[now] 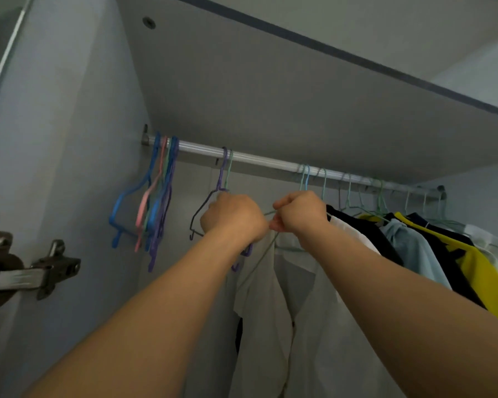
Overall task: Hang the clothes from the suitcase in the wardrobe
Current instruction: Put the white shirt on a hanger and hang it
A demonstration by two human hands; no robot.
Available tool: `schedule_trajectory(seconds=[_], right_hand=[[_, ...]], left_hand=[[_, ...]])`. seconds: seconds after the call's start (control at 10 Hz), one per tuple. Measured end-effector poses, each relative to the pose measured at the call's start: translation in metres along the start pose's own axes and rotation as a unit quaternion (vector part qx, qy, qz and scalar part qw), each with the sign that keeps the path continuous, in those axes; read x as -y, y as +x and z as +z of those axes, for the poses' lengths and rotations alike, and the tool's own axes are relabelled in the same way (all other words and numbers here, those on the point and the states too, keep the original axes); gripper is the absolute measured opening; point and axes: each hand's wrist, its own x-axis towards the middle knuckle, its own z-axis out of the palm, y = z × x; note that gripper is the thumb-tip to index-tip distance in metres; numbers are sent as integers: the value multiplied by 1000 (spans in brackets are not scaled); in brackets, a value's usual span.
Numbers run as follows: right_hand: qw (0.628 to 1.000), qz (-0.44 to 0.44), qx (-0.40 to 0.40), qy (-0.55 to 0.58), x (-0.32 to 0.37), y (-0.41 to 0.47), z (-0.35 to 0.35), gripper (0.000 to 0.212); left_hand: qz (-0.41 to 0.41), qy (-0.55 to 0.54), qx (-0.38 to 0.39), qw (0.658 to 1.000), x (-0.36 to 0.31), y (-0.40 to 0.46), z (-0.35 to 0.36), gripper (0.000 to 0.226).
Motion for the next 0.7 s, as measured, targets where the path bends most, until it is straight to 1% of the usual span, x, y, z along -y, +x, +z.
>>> schedule_trajectory(seconds=[0.1, 0.2, 0.3, 0.4, 0.5, 0.6, 0.7], right_hand=[[999, 37, 20, -18, -15, -8, 3, 4], [996, 44, 22, -79, -33, -22, -1, 4], [980, 24, 61, -186, -46, -46, -11, 3], [942, 26, 121, -312, -64, -74, -26, 10], [920, 25, 162, -357, -83, -119, -51, 7], [902, 18, 203, -380, -98, -152, -66, 21], [877, 24, 224, -424, -122, -189, -95, 31]], left_hand=[[46, 142, -68, 986, 4, -6, 10, 48], [90, 215, -80, 969, 2, -11, 20, 46], [127, 186, -84, 971, -5, -20, 32, 44], [153, 121, -74, 978, -14, -34, 46, 40], [177, 71, -114, 975, -23, -56, 61, 32], [204, 23, -173, 963, -39, -86, 75, 30], [209, -107, -117, 965, -61, -124, 90, 31]])
